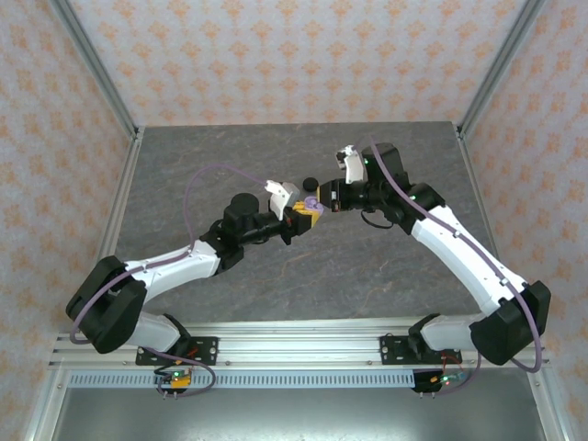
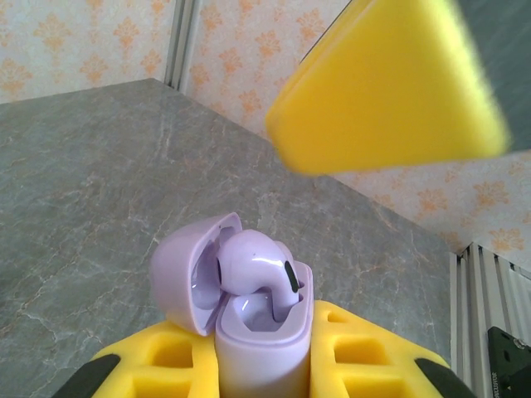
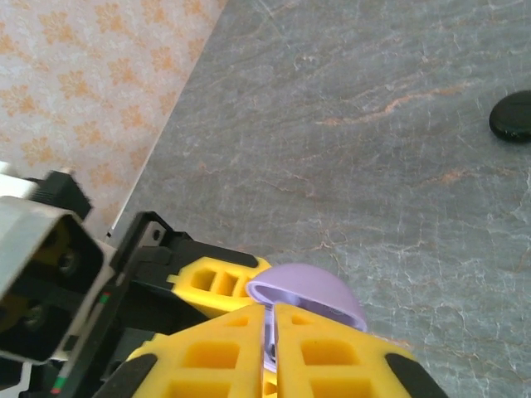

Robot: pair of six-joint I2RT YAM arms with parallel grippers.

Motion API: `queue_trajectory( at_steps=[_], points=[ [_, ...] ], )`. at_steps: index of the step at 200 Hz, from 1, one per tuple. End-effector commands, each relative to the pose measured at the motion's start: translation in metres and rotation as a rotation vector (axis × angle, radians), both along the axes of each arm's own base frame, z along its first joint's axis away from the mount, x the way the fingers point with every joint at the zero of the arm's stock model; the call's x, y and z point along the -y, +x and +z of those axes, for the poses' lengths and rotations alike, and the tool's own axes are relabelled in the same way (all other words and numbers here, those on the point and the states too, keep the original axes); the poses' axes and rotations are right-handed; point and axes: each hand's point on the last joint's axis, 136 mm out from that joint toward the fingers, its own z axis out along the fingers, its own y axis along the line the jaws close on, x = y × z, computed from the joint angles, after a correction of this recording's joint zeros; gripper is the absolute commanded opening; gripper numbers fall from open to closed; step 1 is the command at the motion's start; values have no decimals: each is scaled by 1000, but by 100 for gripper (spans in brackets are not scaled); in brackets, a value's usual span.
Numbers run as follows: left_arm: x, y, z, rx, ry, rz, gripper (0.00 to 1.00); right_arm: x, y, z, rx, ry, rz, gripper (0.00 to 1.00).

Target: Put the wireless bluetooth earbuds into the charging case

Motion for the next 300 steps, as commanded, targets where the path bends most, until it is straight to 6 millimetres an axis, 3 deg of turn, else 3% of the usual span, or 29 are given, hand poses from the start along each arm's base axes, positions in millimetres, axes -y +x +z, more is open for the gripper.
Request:
queue_trajectory(
  at_steps=[1, 137, 157, 223, 270, 300],
  points=[
    [2, -6, 31, 90, -38, -24, 11, -4, -1, 9, 5, 3, 17, 11],
    [7, -10, 31, 93, -19, -49, 11, -11, -7, -4, -33, -48, 60, 16],
    [6, -9, 28, 88, 1, -41, 11, -7, -3, 2, -7, -52, 24, 21],
    [11, -16, 17, 115, 89, -75, 11, 8, 9, 23, 48, -37, -112, 25],
    [16, -26, 18, 181, 156, -127, 11, 8, 10, 11, -27, -88, -114, 32],
    [17, -30, 22, 203, 174, -150, 11, 4, 9, 1, -89, -112, -87, 32]
  ],
)
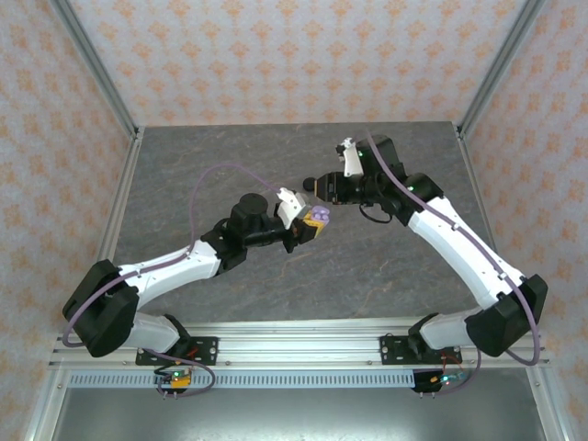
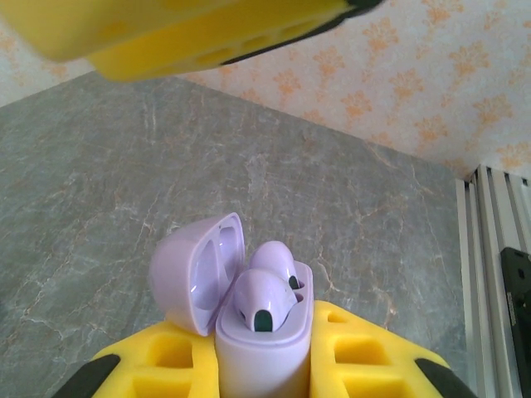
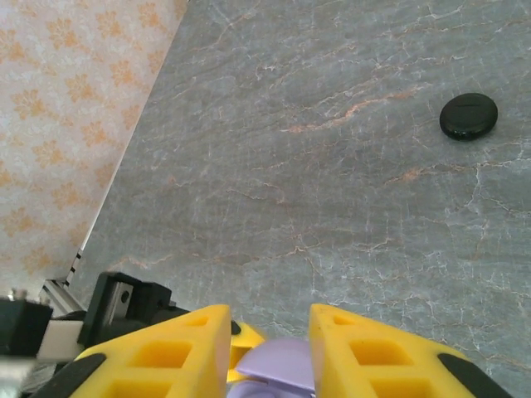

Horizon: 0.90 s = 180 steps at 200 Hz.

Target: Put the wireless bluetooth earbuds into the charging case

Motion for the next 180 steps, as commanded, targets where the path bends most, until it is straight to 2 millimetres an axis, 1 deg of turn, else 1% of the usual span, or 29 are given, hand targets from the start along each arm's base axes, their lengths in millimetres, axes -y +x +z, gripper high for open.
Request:
queue_trajectory(
  at_steps=[1, 21, 40, 94, 142, 180],
  points=[
    [3, -8, 28, 90, -7, -48, 11, -1, -4, -8, -65, -30, 6, 32],
    [2, -9, 31, 101, 0, -48, 11, -3, -6, -16, -106, -45, 18, 32],
    [2, -8, 31, 103, 7, -46, 11, -6, -8, -20, -126, -46, 38, 31],
    [-2, -2, 32, 98, 7, -1, 12, -10, -19, -34, -192, -58, 98, 28],
    [-5, 5, 30, 79, 6, 52, 12, -10, -25, -37, -206, -53, 115, 28],
    [-8, 11, 33, 77, -1, 87, 12, -7, -26, -43, -214, -74, 111, 28]
  ],
)
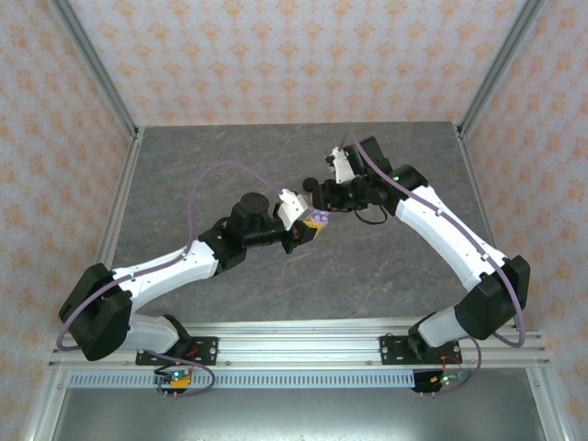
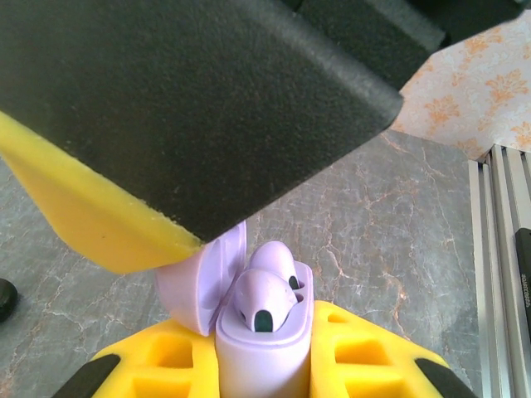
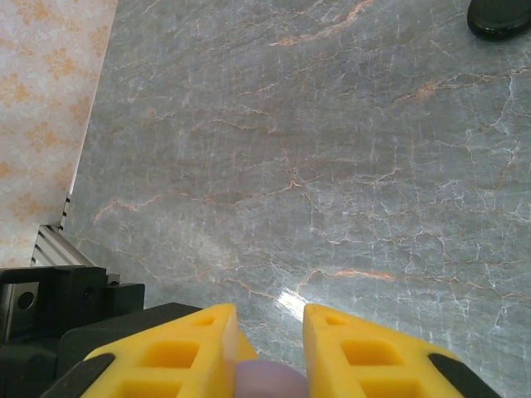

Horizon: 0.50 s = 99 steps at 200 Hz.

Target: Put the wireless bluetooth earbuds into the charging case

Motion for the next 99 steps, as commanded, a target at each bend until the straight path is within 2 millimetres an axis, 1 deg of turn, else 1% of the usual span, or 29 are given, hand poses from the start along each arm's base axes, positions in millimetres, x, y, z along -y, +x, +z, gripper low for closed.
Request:
queue_trajectory(
  at_steps=[1, 44, 99],
  points=[
    [-4, 12, 31, 56, -53, 69, 12, 2, -13, -4, -32, -19, 31, 28],
    [-8, 18, 31, 48, -57, 113, 13, 3, -14, -7, -41, -26, 31, 28],
    [-10, 22, 31, 38, -60, 130, 13, 6, -14, -9, -37, -43, 22, 28]
  ],
)
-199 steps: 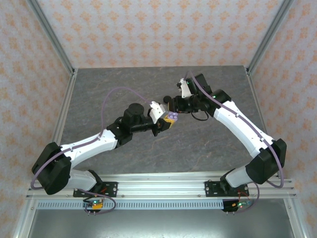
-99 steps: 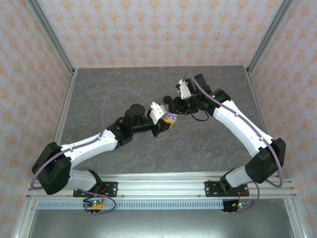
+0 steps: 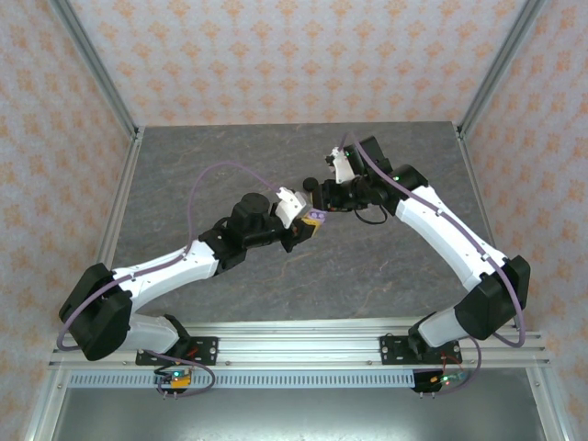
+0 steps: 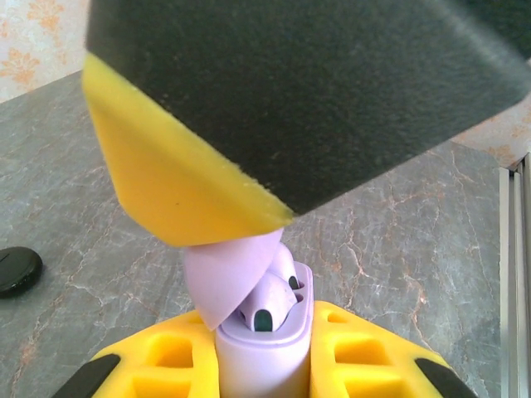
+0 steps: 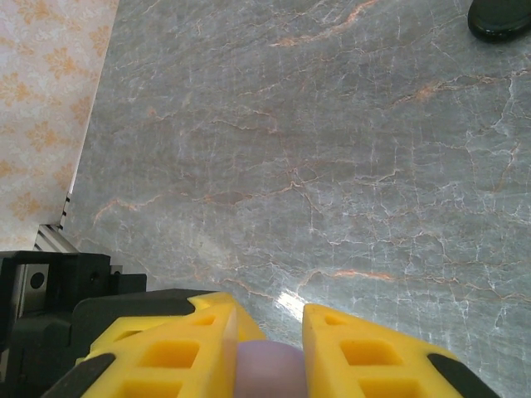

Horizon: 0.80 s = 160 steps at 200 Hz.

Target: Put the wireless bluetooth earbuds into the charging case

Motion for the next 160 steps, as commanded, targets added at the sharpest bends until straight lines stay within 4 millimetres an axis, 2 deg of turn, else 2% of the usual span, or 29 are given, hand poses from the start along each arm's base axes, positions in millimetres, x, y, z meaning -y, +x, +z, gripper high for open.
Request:
queue_trajectory(
  at_steps=[1, 51, 74, 114, 160],
  points=[
    [-2, 12, 36, 77, -66, 48, 13, 6, -14, -8, -39, -41, 19, 28],
    [-4, 15, 32, 55, -66, 67, 14, 15, -8, -4, 4, -70, -26, 29],
    [-6, 18, 29, 41, -66, 90, 14, 23, -2, 1, 45, -88, -82, 33],
    [-16, 35, 21, -39, -82, 212, 17, 56, 16, 7, 132, -171, -263, 37],
    [-39, 68, 4, -264, -195, 384, 20, 93, 25, 4, 126, -165, -433, 37]
  ],
)
